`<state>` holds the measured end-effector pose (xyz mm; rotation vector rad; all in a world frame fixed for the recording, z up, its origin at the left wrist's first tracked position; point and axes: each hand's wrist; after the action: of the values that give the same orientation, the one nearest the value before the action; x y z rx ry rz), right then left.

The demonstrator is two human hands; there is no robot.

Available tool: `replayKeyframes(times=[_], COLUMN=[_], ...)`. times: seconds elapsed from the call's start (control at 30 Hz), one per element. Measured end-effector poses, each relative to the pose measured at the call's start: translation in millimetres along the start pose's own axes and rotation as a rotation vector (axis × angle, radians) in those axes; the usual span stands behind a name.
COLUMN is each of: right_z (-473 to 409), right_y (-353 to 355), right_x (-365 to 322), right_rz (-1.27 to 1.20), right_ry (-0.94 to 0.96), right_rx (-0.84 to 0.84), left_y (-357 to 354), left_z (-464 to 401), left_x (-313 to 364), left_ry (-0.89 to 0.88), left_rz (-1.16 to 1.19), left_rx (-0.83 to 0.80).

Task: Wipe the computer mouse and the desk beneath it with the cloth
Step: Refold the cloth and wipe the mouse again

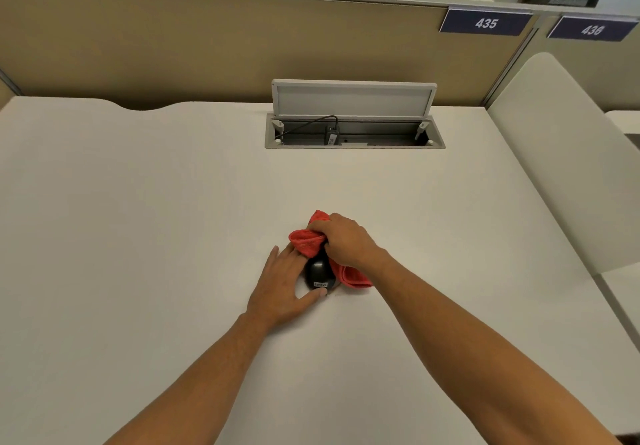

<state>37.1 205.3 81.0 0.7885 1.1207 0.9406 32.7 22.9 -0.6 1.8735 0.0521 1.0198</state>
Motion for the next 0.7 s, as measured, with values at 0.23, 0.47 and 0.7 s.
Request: replayKeyframes(times=[0.23, 0.47, 0.7], right_z=[-2.3, 2.6, 10.7], right_y=[10.8, 10.4, 25.4], right_x=[4.1, -3.3, 2.2], right_rz=[0.140, 0.136, 0.289], right_ry=[-0.066, -0.045, -0.157], right_rx=[0.077, -0.019, 0.004], left_y=[-2.2, -1.8, -4.1], left_z=[4.2, 2.6, 4.9], left_x=[-2.6, -1.7, -3.1], left_ry=[0.012, 0.001, 0.030], left_rz=[-0.056, -0.061, -0.087], left_rx=[-0.008, 0.001, -0.001])
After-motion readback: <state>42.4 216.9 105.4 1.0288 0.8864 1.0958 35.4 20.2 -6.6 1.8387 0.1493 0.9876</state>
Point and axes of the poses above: each hand's wrist, its own z-axis away from the middle knuckle, its own y-axis out of the back of the hand, x = y × z, and after that the axes turned 2 degrees about -y, right-handed
